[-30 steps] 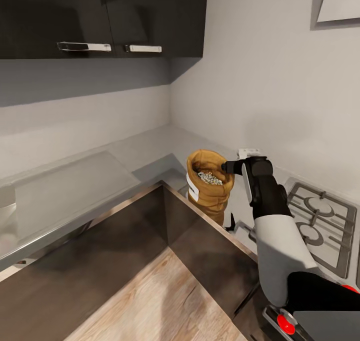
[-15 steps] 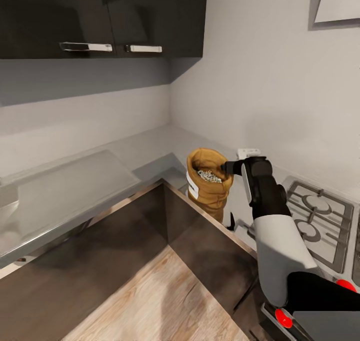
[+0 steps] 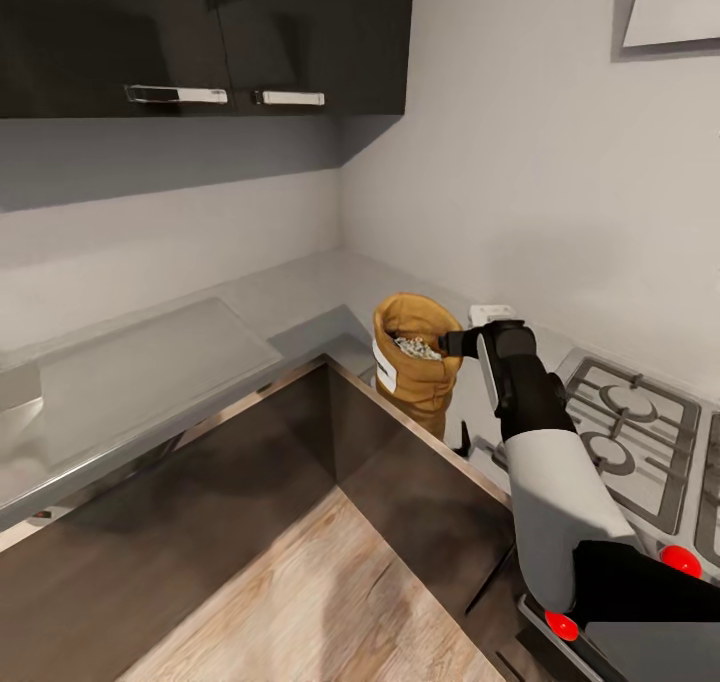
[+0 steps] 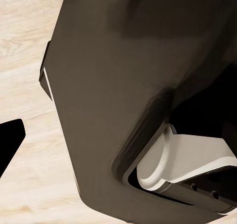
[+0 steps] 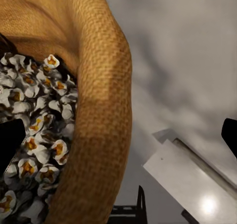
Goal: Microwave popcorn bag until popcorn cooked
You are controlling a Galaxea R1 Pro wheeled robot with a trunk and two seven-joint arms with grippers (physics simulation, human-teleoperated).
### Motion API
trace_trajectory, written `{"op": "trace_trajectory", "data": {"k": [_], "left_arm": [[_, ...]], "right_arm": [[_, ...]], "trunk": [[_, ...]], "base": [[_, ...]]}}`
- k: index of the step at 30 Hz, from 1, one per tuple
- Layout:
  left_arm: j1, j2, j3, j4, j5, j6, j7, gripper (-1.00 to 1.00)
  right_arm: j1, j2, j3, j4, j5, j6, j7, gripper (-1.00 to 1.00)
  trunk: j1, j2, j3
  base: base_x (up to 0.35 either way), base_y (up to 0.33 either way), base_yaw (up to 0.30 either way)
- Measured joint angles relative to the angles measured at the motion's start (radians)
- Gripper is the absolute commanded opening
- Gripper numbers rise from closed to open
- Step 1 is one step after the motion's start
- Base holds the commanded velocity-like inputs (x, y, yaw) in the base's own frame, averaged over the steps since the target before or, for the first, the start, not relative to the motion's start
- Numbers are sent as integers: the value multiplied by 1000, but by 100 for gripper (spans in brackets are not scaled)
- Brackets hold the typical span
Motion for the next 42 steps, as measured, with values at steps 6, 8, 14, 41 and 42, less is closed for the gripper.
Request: {"op": "trace_trajectory", "data": {"k": [6, 8, 14, 41, 42], "left_arm": [[0, 0, 0, 0, 0, 0, 0, 100], [0, 0, -1, 0, 0, 0, 0, 100], [0, 0, 0, 0, 0, 0, 0, 100], [0, -1, 0, 0, -2, 0, 0, 100], [0, -1, 0, 0, -4, 0, 0, 100]], "right_arm": [[0, 0, 0, 7, -6, -16, 1, -100], [0, 0, 0, 7, -6, -17, 2, -100], [0, 0, -1, 9, 5, -15, 1, -100], [0, -2, -5, -106, -2, 169, 4, -100], [0, -2, -5, -119, -1, 169, 4, -100]], "trunk": [[0, 0, 0], [0, 0, 0], [0, 0, 0], [0, 0, 0], [0, 0, 0]], "base": [[0, 0, 0], [0, 0, 0], [0, 0, 0], [0, 0, 0], [0, 0, 0]]}}
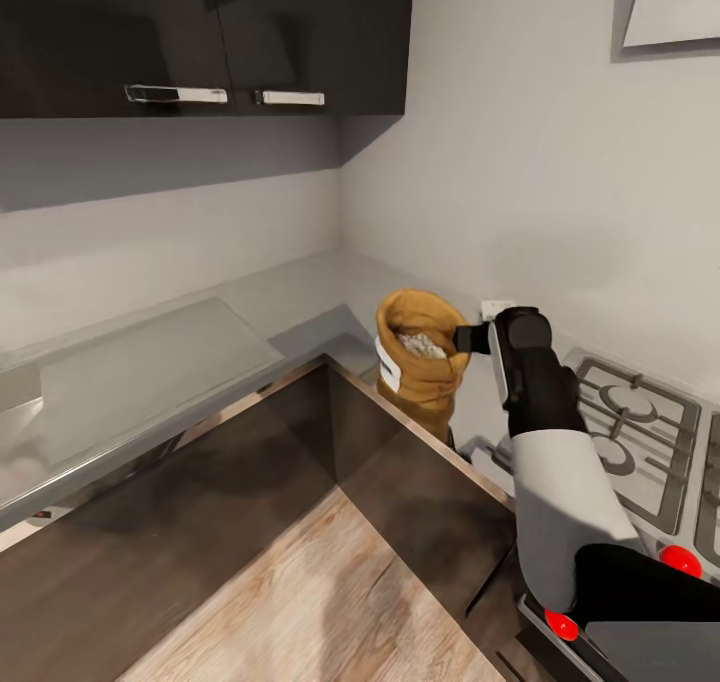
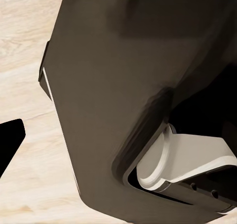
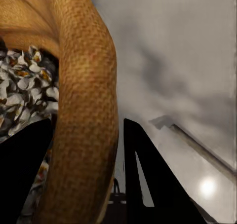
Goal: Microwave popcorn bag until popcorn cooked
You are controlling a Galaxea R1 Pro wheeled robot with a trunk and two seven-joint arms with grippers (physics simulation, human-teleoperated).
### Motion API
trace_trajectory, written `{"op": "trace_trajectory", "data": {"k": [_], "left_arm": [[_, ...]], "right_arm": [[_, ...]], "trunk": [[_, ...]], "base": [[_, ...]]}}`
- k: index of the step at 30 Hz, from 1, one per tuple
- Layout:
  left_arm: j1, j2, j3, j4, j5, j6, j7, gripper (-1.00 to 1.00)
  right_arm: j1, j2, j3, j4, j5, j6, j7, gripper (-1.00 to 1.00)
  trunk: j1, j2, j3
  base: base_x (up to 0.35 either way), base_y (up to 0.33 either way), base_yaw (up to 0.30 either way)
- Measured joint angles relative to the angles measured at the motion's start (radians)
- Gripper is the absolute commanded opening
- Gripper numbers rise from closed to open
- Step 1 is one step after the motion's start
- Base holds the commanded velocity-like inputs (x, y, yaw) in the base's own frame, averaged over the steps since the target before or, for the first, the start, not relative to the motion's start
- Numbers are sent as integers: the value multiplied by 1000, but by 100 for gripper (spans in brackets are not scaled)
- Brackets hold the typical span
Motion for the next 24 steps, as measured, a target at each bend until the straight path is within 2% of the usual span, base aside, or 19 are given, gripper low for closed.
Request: {"op": "trace_trajectory", "data": {"k": [5, 24], "left_arm": [[0, -2, -1, 0, -4, 0, 0, 100], [0, -5, 2, 2, -2, 0, 5, 100]], "right_arm": [[0, 0, 1, -57, 8, 0, -1, -100], [0, -2, 11, -75, 9, 0, 2, -100]], "trunk": [[0, 0, 0], [1, 0, 0]], "base": [[-122, 0, 0], [-343, 0, 0]]}}
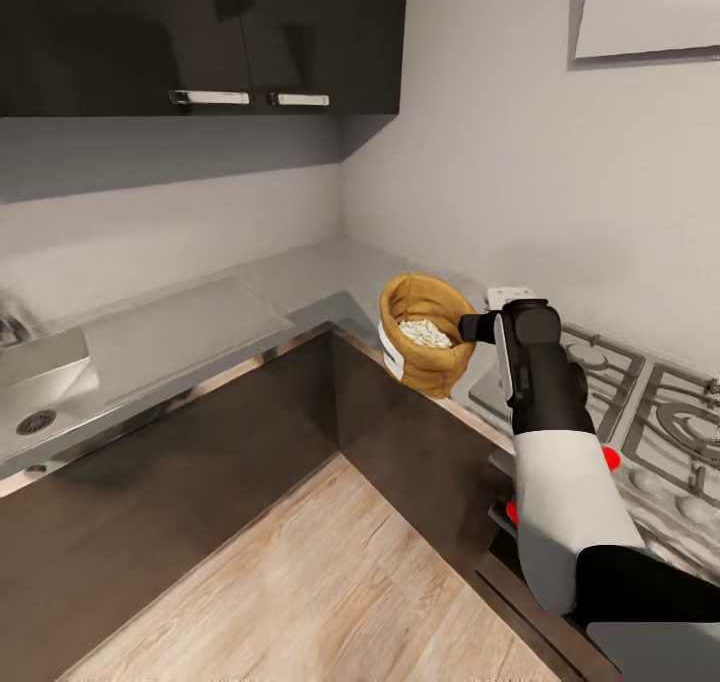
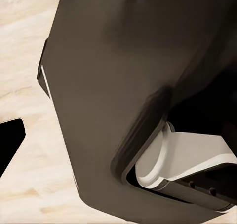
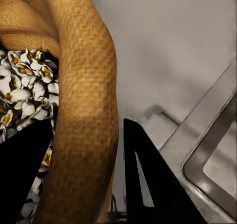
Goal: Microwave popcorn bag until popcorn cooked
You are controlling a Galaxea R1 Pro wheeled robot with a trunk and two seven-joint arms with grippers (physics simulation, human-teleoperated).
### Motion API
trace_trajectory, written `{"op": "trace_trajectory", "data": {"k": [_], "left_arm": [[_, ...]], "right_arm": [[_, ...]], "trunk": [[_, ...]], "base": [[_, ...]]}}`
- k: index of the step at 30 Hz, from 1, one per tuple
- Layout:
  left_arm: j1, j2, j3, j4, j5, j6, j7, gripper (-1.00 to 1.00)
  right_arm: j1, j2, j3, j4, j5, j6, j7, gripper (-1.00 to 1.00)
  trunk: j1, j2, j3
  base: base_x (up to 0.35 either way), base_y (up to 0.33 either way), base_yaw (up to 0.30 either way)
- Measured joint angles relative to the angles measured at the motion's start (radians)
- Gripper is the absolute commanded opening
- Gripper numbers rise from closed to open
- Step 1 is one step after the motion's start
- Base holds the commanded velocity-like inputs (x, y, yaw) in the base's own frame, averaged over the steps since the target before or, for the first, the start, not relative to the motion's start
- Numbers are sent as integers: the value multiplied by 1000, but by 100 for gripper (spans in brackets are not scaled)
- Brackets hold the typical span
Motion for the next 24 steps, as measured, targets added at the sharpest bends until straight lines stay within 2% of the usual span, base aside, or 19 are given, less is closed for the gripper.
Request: {"op": "trace_trajectory", "data": {"k": [6, 11, 13, 24], "left_arm": [[0, 0, -2, 0, 1, 0, -2, 100], [0, 2, 0, -5, 4, 0, 0, 100], [0, 2, 0, -5, 4, 0, -1, 100], [0, 2, -2, -6, 2, 0, -2, 100]], "right_arm": [[0, 0, -6, -1, -1, 0, 1, -100], [23, 4, -10, 9, 8, 0, 0, -100], [34, -4, -10, 0, 21, 0, 0, -100], [95, -9, -9, -23, 21, 0, 0, -100]], "trunk": [[0, 0, 0], [-1, 0, 0], [-1, 0, 0], [-1, 0, 0]], "base": [[-285, 0, 0], [0, 0, 0], [0, 0, 0], [0, 0, 0]]}}
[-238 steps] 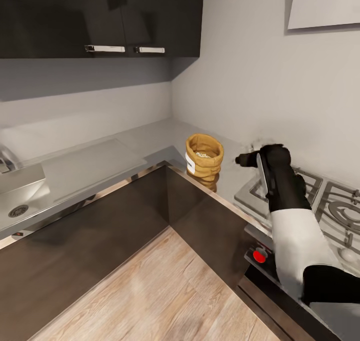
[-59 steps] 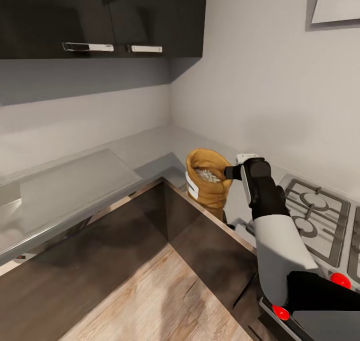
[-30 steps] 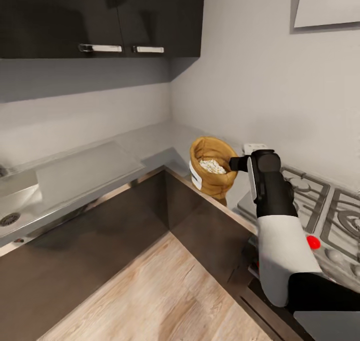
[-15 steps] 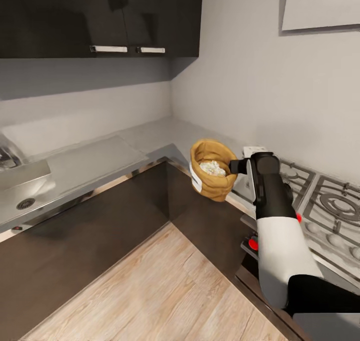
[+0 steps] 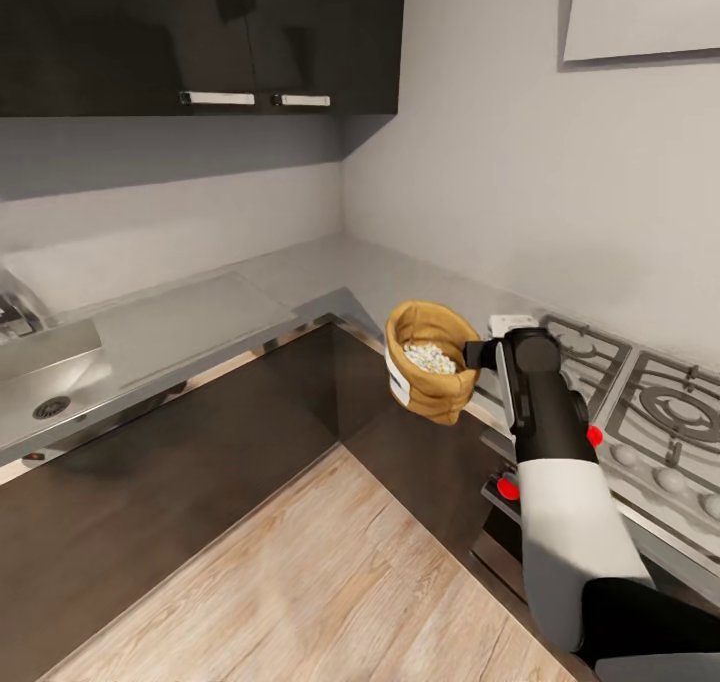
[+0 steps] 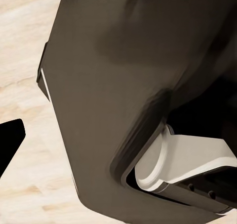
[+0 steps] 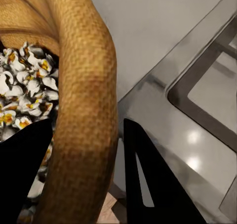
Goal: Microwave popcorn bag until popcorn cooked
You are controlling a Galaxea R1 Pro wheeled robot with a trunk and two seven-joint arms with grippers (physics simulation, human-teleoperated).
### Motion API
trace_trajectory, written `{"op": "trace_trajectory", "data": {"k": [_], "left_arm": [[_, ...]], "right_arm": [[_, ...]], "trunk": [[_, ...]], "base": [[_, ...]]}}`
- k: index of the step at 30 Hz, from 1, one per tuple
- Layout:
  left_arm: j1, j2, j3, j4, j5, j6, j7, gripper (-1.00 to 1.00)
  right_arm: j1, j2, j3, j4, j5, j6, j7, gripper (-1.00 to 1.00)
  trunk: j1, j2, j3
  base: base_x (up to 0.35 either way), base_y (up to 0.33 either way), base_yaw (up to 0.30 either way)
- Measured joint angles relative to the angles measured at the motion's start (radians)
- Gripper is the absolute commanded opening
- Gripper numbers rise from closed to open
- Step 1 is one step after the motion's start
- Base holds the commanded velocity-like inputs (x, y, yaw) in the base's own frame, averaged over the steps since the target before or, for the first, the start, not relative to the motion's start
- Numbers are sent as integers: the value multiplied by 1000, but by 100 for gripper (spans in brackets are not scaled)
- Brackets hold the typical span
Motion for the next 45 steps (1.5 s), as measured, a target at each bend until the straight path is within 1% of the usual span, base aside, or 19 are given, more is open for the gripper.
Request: {"op": "trace_trajectory", "data": {"k": [5, 6, 7, 16, 22, 23, 24, 25, 26, 31, 37, 42, 45], "left_arm": [[0, 0, 1, -1, 2, 0, 1, 100], [0, 0, 1, -1, 2, 0, 0, 100], [0, 0, 1, -1, 1, 0, 1, 100], [0, 0, 1, -1, 1, -1, 0, 100], [0, -1, 3, 0, 3, 0, 1, 100], [0, -1, 2, 0, 3, 0, 1, 100], [0, -1, 2, 0, 3, 0, 1, 100], [0, -1, 2, 0, 3, 0, 1, 100], [0, -1, 2, 0, 3, 0, 1, 100], [0, 0, 2, 0, 3, 0, 1, 100], [0, 0, 2, 0, 3, 0, 1, 100], [0, 0, 2, 0, 3, 0, 0, 100], [0, 0, 2, 0, 3, 0, 0, 100]], "right_arm": [[25, 0, 0, -32, -14, 0, 0, -100], [53, 0, 0, -69, -22, 0, 0, -100], [56, 0, 0, -72, -24, 0, 1, -100], [56, -1, 0, -72, -26, 0, 1, -100], [56, -1, 0, -67, -22, 0, 1, -100], [56, -1, 0, -65, -29, 0, 1, -100], [56, -1, 0, -42, -35, 0, 1, -100], [57, -1, -1, 8, -3, 0, 1, -100], [57, -1, -1, 11, -2, 0, 1, -100], [57, -1, -1, 20, -4, 0, 1, -100], [56, 0, -1, 32, -10, 0, 1, -100], [57, 0, -1, 111, -12, 0, 1, -100], [56, 0, -1, 136, -10, 0, 1, -100]], "trunk": [[0, 0, 0], [0, 0, 0], [0, 0, 0], [0, 0, 0], [1, 0, 0], [1, 0, 0], [1, 0, 0], [1, 0, 0], [1, 0, 0], [1, 0, 0], [0, 0, 0], [0, 0, 0], [0, 0, 0]], "base": [[-59, 0, 0], [-17, 0, 0], [-9, 0, 0], [-15, 0, 0], [-300, 0, 0], [-338, 0, 0], [-339, 0, 0], [-339, 0, 0], [-338, 0, 0], [-293, 0, 0], [-19, 0, 0], [0, 0, 0], [0, 0, 0]]}}
